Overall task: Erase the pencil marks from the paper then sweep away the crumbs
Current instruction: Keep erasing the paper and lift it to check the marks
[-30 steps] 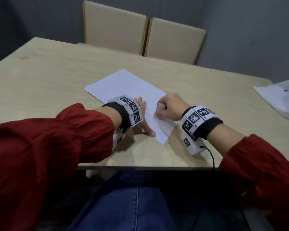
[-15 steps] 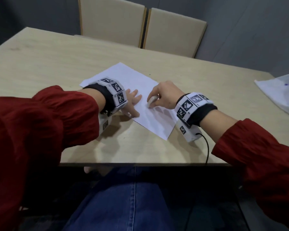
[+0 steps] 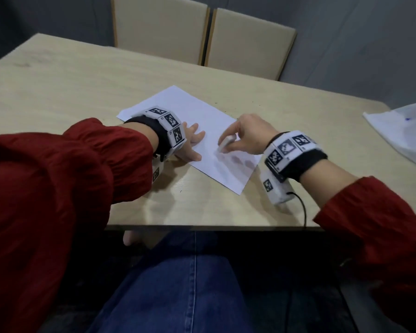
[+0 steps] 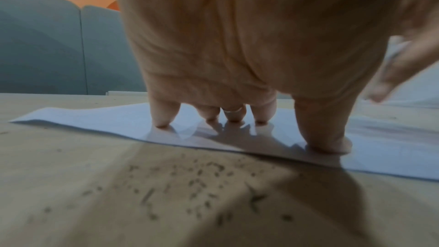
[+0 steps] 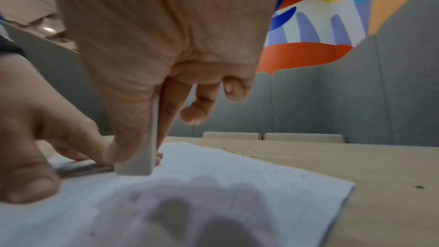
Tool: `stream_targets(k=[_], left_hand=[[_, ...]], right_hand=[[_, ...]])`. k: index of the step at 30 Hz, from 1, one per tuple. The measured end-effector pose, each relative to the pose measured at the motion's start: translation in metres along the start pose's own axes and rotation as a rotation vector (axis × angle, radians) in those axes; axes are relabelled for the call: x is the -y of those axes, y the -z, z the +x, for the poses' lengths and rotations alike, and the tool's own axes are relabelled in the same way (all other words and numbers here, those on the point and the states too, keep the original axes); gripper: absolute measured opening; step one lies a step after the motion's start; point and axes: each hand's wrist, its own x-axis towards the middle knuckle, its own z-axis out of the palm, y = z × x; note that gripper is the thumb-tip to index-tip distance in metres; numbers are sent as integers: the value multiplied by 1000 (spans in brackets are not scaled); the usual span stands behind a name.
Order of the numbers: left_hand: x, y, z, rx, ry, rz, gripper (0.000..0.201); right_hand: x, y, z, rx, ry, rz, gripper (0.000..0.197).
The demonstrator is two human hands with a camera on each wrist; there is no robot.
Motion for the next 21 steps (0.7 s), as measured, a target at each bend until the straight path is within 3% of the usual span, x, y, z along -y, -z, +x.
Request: stream_targets(k=[3, 10, 16, 21], left_hand=[[0, -1, 1, -5, 13, 13, 81], [4, -1, 4, 6, 4, 4, 81], [2, -2, 6, -1, 20, 45, 80], [3, 0, 7, 22, -19, 23, 85]], right_hand=[[5, -11, 11, -53, -28, 16, 15], [-14, -2, -37, 154, 9, -111, 12], [5, -8, 7, -58, -46, -40, 15], [-2, -13, -24, 107, 11, -50, 15]])
